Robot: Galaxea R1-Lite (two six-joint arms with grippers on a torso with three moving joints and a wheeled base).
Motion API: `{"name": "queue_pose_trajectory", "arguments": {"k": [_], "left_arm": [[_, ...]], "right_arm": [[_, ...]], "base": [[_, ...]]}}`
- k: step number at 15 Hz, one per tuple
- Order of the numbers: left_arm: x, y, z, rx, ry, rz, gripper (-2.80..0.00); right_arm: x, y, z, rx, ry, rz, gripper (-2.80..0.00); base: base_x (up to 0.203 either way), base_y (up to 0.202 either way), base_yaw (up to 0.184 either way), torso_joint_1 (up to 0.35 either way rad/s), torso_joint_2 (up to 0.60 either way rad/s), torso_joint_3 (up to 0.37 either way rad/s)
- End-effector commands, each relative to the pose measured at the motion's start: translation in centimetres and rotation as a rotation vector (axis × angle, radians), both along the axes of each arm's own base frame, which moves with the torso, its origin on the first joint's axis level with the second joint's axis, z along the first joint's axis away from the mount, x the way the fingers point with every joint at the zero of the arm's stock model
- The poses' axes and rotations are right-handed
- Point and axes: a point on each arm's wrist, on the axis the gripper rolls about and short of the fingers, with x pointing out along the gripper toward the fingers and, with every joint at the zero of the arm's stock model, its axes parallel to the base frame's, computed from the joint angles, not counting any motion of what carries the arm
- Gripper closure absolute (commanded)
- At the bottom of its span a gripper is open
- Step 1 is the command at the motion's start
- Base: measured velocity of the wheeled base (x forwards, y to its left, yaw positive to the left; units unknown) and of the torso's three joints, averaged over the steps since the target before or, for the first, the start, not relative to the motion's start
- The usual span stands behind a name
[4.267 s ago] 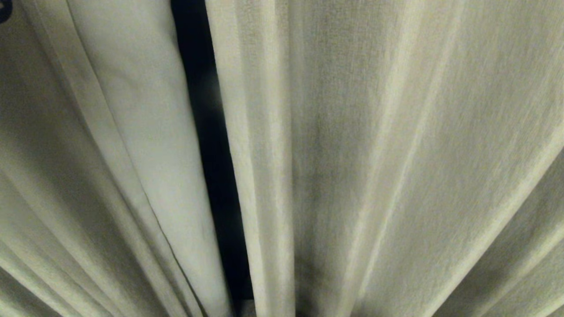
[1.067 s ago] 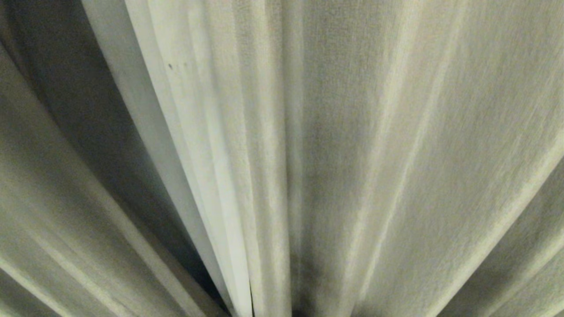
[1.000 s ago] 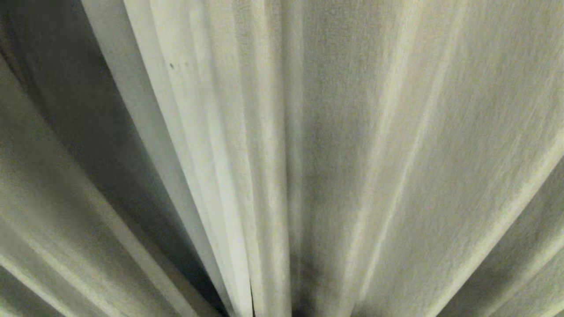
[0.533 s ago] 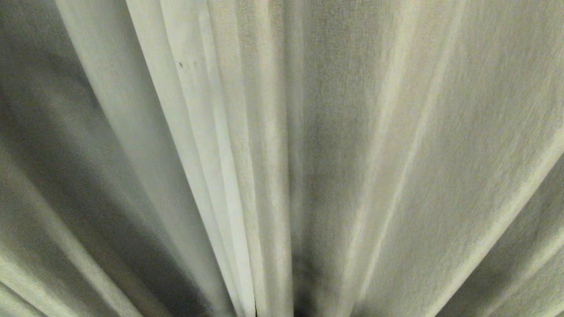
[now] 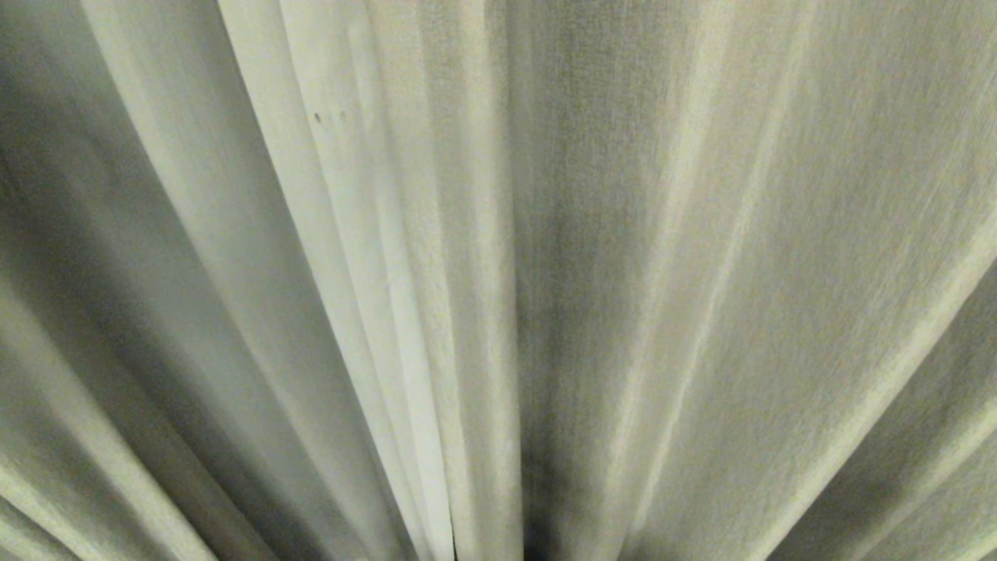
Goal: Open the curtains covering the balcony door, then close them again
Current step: Pull the outer curtains open on both sides
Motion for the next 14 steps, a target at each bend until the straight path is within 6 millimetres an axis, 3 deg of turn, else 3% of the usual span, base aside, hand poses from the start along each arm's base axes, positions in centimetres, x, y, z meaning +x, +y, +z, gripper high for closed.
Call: {"name": "queue_pose_trajectory", "arguments": {"k": [1, 14], "left_arm": [[1.2, 1.6, -1.1, -0.040, 0.041, 0.017, 0.00], [1.4, 6.9, -2.8, -0.105, 0.036, 0.009, 0.00]], "right_arm": [[0.0, 0.0, 0.0, 0.000, 0.002, 0.001, 0.00], [0.0, 0.0, 0.0, 0.000, 0.001, 0.001, 0.00]], "base": [[0.000, 0.000, 0.000, 0.000, 0.00, 0.000], [0.000, 0.000, 0.000, 0.000, 0.00, 0.000]]}}
